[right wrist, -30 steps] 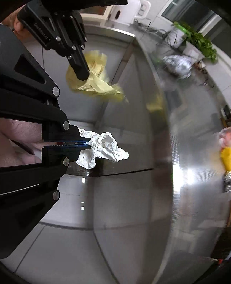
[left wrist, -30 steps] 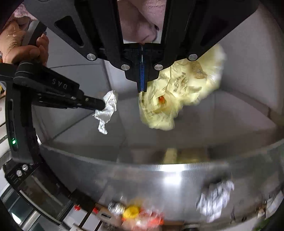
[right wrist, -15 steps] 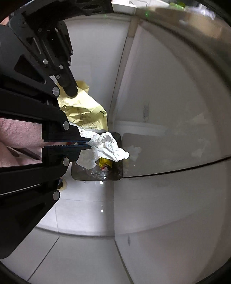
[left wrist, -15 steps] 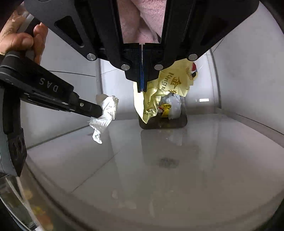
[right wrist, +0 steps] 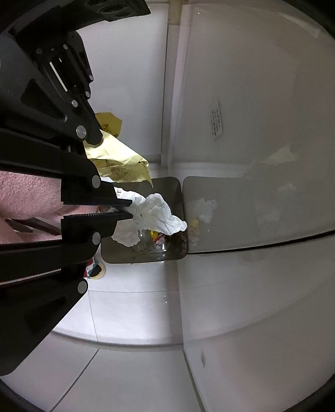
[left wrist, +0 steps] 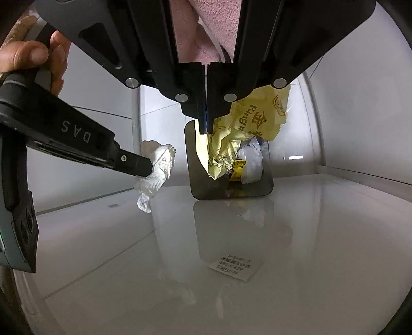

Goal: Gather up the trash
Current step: 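Open both tools to drop the wrapper and tissue into the bin, then raise both open tools back up to the counter toward the remaining trash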

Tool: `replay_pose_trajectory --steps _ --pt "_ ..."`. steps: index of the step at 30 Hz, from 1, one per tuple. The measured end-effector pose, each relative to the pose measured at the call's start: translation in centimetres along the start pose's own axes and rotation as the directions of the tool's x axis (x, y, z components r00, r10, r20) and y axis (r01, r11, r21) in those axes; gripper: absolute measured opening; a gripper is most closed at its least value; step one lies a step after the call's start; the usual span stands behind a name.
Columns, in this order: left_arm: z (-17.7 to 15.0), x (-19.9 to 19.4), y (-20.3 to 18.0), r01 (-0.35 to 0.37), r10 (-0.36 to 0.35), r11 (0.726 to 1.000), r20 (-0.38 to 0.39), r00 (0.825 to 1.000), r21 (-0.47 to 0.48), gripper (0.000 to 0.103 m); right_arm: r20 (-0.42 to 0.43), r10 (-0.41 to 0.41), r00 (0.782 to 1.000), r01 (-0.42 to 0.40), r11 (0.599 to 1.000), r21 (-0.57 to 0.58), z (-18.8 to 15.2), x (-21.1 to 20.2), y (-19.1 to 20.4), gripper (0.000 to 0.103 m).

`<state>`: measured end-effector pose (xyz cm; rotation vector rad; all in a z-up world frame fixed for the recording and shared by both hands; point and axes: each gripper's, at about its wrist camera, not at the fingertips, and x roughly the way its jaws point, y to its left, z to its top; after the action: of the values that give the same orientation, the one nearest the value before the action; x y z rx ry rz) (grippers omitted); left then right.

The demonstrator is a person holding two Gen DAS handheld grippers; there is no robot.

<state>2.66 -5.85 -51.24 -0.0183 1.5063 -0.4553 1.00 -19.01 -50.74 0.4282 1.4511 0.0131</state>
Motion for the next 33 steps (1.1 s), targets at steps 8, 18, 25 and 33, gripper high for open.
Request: replay_pose_trajectory --steps 8,18,25,33 --pt "0.2 -1.0 0.3 -0.012 0.012 1.000 0.023 1.000 -0.003 0.027 0.015 -0.004 1.000 0.003 1.000 0.013 0.5 -0.5 0.5 0.031" --pt "-0.4 -4.9 0.4 -0.073 0.071 0.997 0.099 0.993 0.014 0.073 0.075 -0.027 0.997 0.028 1.000 -0.007 -0.2 -4.1 0.5 0.097" --pt "-1.2 -10.9 -0.4 -0.086 0.077 0.996 0.193 0.978 0.040 0.095 0.124 -0.016 0.992 0.021 0.999 -0.046 -0.6 -9.1 0.8 0.099" --pt "-1.4 -19.3 -3.0 -0.091 0.062 0.993 0.313 0.948 0.079 0.095 0.276 0.005 0.961 0.022 0.995 -0.094 -0.4 -18.7 2.7 0.099"
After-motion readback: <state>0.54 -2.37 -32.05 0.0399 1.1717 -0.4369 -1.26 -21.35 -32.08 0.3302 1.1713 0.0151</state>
